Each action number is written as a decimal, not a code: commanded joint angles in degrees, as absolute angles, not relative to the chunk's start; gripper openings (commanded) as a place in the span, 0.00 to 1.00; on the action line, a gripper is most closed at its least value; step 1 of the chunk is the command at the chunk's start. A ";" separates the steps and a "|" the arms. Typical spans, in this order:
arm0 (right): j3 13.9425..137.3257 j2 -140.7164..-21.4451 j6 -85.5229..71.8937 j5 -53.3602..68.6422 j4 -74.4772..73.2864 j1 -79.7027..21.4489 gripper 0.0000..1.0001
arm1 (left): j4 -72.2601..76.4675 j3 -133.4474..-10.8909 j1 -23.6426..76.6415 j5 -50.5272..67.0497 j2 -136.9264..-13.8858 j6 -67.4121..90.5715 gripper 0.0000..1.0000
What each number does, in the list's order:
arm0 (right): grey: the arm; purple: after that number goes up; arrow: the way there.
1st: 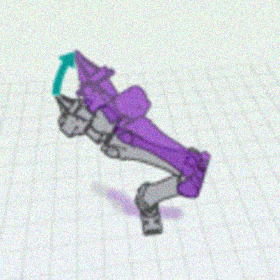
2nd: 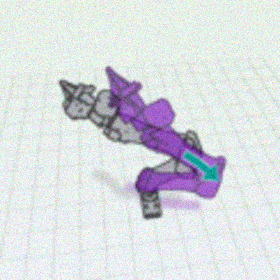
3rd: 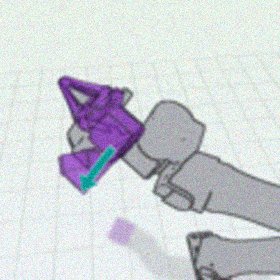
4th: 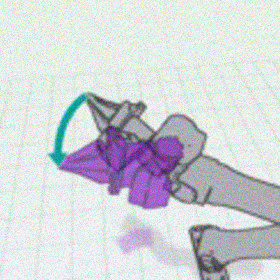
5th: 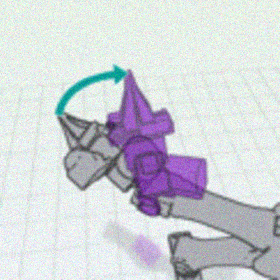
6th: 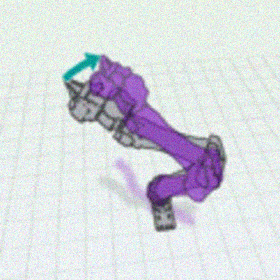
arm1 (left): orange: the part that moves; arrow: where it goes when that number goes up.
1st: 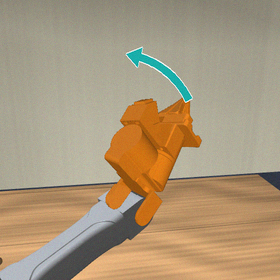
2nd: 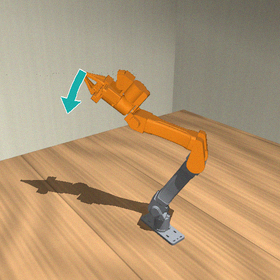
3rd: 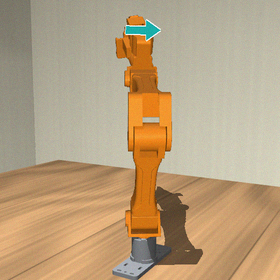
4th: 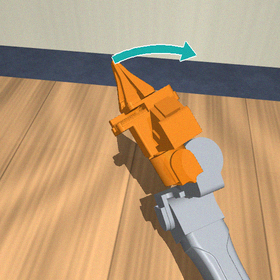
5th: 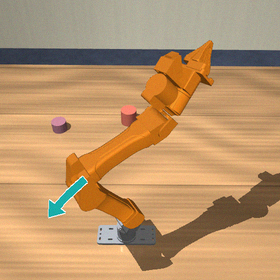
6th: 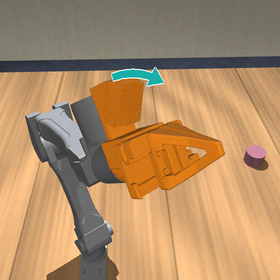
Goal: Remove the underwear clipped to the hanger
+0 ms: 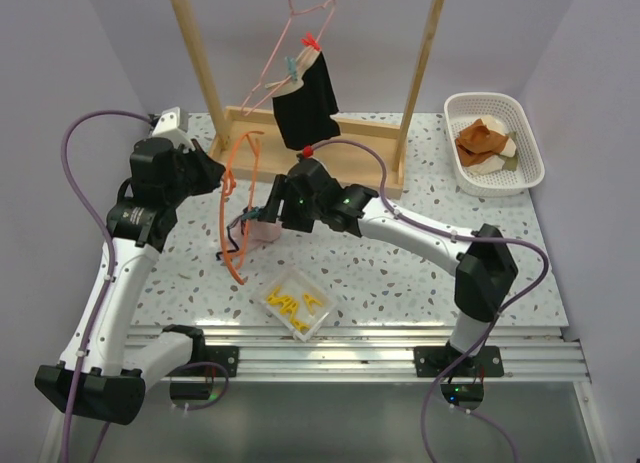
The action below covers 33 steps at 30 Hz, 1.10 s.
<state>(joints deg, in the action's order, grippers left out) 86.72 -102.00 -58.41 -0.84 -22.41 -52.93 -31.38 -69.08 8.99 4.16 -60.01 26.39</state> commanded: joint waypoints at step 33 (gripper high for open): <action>116.19 -114.78 -48.78 1.84 -43.07 -53.61 0.68 | -30.15 -70.84 8.53 6.33 -60.56 25.05 0.00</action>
